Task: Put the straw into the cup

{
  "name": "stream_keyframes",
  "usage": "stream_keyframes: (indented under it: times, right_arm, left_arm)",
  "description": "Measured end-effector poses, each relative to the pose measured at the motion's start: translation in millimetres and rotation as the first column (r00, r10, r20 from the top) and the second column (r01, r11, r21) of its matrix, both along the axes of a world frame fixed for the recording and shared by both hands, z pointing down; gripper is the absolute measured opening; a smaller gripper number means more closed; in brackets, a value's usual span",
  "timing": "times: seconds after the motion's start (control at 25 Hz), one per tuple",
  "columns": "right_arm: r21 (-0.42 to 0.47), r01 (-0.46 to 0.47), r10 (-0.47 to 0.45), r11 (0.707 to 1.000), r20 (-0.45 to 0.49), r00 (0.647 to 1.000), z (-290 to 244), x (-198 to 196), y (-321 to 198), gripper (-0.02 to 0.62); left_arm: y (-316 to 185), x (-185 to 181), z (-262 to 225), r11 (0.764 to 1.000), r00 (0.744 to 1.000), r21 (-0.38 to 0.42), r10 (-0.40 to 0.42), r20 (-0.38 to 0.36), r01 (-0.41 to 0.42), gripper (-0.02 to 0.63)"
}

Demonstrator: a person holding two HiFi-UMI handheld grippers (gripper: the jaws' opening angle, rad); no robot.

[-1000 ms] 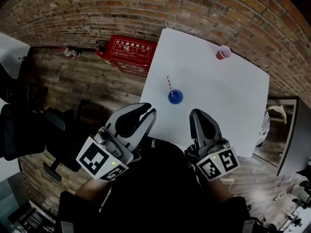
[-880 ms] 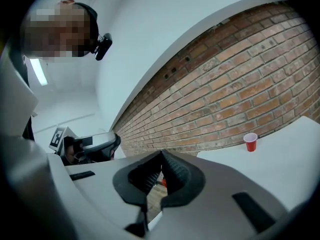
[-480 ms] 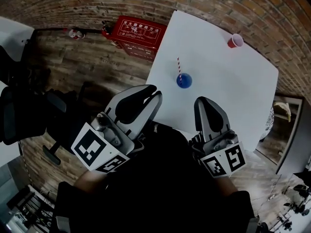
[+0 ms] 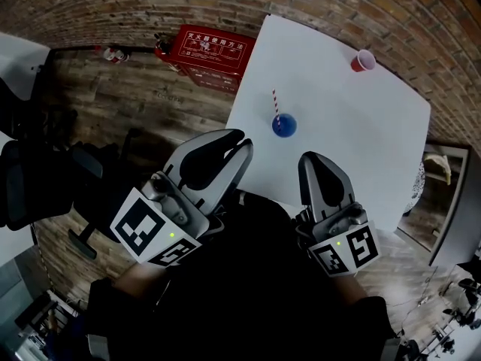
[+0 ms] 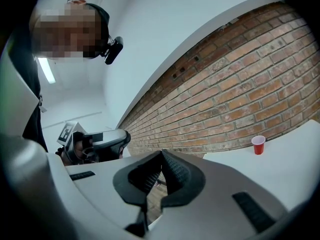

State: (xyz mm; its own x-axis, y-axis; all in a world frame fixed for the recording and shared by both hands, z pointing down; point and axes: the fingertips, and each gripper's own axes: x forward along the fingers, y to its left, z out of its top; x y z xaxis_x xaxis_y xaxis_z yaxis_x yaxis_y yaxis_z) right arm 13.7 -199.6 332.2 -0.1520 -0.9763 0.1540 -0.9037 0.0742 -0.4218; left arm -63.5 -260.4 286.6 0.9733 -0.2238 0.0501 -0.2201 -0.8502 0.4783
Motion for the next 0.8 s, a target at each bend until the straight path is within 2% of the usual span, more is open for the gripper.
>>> stream_keyframes:
  times: [0.6,0.8]
  right_arm:
    - [-0.019,-0.007,0.008,1.000,0.013,1.000,9,-5,-6,0.023]
    - [-0.025,-0.012,0.013,1.000,0.013,1.000,9,-6,-8,0.023]
  left_arm:
    - [-6,2,15,1.000,0.999,-0.019,0.025,0.027,-0.025,0.066]
    - [-8,5,25,0.999,0.996,0.023,0.038,0.077,-0.040,0.066]
